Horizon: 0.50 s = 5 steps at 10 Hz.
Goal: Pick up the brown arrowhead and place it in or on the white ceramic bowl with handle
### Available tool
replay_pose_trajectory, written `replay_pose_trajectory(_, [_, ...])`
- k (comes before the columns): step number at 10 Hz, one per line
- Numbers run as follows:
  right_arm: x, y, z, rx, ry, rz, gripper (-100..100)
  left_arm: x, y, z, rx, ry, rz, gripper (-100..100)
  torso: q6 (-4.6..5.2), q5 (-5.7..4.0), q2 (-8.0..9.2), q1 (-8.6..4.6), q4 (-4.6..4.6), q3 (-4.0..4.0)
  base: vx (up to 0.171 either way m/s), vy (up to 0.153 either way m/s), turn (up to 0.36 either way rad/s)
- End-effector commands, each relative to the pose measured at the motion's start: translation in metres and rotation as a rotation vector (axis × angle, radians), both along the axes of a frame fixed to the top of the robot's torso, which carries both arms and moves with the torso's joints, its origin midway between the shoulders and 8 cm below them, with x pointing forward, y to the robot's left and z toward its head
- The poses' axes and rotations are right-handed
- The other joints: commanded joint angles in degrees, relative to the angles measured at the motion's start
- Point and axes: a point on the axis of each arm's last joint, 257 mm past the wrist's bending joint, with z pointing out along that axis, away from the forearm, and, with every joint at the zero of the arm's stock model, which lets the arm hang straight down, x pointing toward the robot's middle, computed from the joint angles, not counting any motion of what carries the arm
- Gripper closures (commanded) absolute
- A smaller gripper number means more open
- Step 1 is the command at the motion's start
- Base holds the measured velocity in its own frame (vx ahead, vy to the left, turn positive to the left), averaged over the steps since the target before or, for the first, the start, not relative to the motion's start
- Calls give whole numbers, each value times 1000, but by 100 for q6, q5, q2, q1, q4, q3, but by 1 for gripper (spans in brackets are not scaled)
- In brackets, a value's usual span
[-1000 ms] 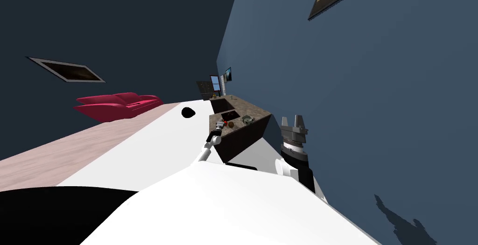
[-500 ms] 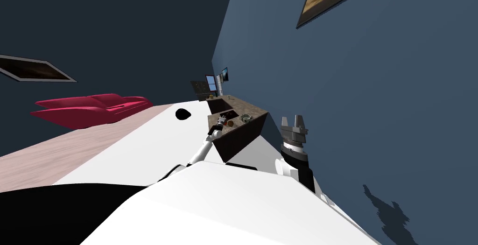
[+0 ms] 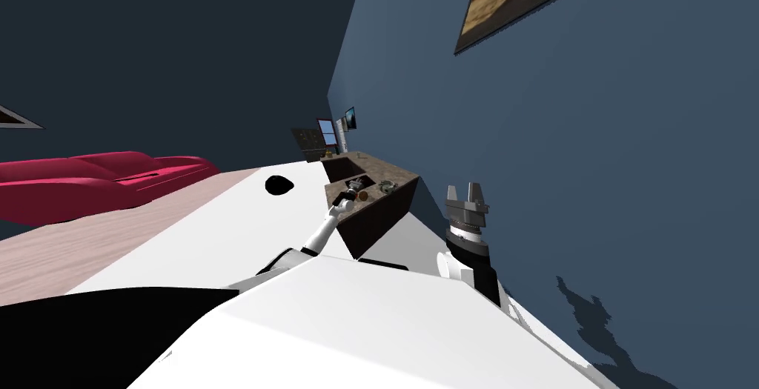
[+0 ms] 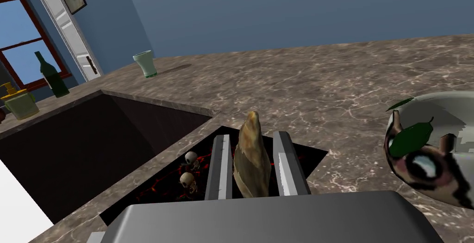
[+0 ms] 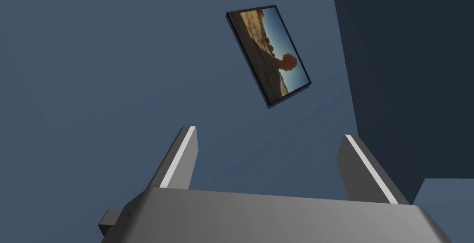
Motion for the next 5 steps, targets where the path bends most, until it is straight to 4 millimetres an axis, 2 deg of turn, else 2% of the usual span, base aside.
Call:
replay_pose_trajectory(1, [0,0,0,0,0,0,0,8,-12,10,42,7,-37,100,0,0,0,0,0,0,-9,21,-196])
replay_pose_trajectory(5, [0,0,0,0,0,0,0,20,-37,20,205,31,-124,100,-2,-4,-19,-8,-5,-11,25,13,-178])
